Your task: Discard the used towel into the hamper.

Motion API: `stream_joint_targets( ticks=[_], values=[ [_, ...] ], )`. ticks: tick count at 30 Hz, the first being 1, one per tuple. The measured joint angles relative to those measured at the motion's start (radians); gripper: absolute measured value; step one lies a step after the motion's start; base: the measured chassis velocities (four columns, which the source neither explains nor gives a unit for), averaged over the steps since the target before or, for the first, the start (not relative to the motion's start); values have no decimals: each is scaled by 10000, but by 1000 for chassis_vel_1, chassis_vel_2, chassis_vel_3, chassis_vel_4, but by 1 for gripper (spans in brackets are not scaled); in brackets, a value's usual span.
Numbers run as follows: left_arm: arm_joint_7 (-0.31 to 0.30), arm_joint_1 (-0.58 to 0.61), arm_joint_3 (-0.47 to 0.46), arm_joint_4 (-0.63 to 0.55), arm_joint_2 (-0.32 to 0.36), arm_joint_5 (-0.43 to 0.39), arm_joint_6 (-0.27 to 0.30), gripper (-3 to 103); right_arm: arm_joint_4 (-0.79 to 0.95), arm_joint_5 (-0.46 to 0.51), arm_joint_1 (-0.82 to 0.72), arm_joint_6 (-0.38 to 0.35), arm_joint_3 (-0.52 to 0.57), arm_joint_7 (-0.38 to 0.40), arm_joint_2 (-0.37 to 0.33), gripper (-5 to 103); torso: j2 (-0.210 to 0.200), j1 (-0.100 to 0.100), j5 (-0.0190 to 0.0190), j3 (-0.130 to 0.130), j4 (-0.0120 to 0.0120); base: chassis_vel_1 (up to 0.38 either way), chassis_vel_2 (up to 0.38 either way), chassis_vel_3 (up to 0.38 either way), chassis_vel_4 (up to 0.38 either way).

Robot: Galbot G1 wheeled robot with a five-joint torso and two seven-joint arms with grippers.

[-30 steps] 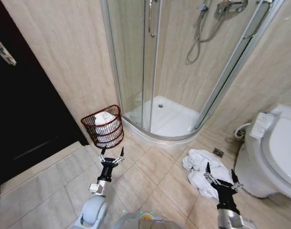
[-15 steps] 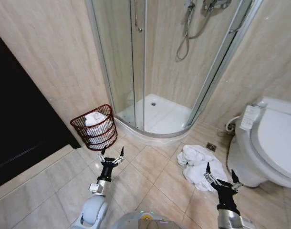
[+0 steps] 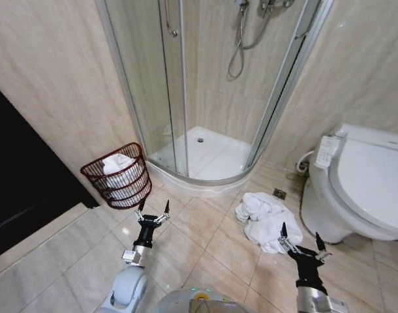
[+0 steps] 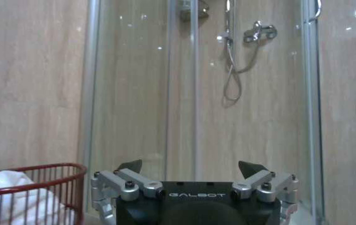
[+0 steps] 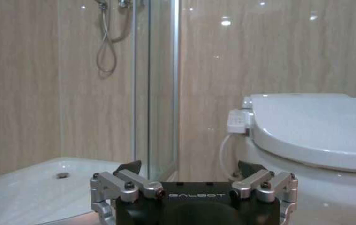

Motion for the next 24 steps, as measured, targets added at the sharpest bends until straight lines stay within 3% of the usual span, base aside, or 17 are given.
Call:
stream_joint_targets(
  ticks=[13, 24],
  values=[
    [99, -186, 34, 202, 38, -99, -164, 100, -100, -69, 12, 59, 29, 73, 44, 100, -531, -104, 0, -424, -1, -25, -34, -33, -28],
    [102, -357, 49, 318, 78, -205, -243, 100, -279, -77, 31, 201, 28, -155, 118, 100, -634, -158, 0, -476, 0, 0, 0, 0, 0]
  ],
)
